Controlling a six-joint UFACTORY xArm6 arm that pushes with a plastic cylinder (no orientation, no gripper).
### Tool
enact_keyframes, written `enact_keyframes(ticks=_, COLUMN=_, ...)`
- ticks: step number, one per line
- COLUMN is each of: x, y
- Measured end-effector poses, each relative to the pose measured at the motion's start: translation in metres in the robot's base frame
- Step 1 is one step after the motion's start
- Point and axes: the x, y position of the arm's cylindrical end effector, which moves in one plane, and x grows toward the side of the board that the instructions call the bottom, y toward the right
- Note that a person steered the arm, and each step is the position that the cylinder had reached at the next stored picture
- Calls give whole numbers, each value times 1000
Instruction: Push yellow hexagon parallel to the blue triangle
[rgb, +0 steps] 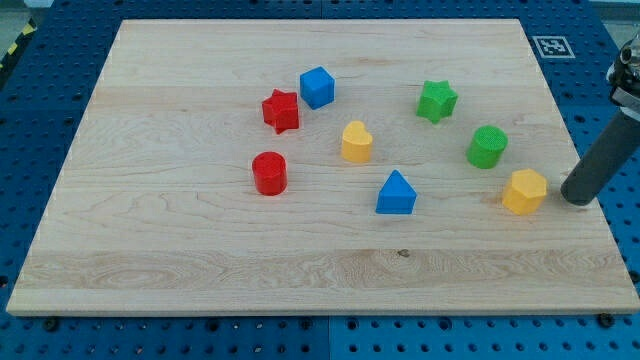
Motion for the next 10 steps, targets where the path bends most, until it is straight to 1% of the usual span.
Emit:
enact_keyframes(ticks=2, x=14, y=-3)
enact_keyframes(ticks=4, x=14, y=-5)
enact_keyframes(ticks=6, x=13, y=-31)
enact_keyframes(ticks=10, x=1, y=-31)
